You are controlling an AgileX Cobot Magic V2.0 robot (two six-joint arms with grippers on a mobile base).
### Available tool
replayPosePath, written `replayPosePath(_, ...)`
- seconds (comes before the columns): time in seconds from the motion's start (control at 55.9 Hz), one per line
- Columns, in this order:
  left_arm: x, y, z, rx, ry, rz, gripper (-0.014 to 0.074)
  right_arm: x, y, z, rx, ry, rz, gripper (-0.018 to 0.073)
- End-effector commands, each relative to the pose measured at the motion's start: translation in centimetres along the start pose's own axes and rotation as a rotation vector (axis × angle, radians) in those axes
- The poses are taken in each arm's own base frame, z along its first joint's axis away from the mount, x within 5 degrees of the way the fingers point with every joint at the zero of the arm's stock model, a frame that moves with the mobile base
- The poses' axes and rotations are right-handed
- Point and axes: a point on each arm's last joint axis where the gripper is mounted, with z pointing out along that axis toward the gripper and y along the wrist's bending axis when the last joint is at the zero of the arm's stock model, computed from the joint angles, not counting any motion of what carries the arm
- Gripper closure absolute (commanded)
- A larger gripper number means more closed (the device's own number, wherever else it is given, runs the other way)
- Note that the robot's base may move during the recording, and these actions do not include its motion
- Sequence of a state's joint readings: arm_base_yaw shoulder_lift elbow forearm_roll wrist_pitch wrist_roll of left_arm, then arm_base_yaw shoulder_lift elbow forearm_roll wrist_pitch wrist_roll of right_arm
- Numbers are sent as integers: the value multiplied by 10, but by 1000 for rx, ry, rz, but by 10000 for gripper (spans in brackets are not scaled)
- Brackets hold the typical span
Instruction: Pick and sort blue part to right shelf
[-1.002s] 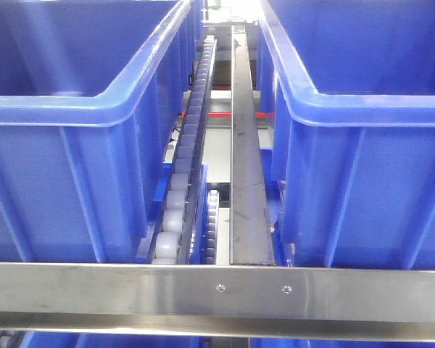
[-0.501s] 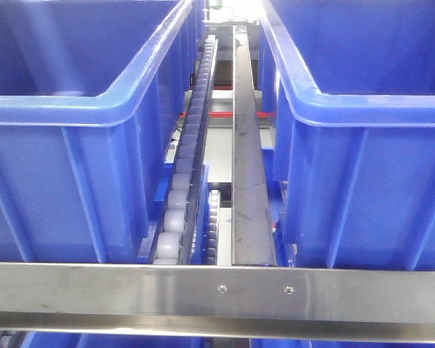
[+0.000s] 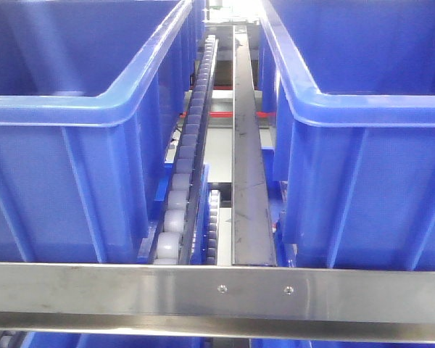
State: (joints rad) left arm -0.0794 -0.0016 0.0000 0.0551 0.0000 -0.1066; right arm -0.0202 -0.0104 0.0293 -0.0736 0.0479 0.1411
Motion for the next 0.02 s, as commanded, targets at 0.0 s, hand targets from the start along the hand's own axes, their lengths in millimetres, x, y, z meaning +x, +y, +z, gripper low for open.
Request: replayPosePath(0.0,2,0,-2,6,-78,-8,474,-12,1,-2,-8,-121,-6,529)
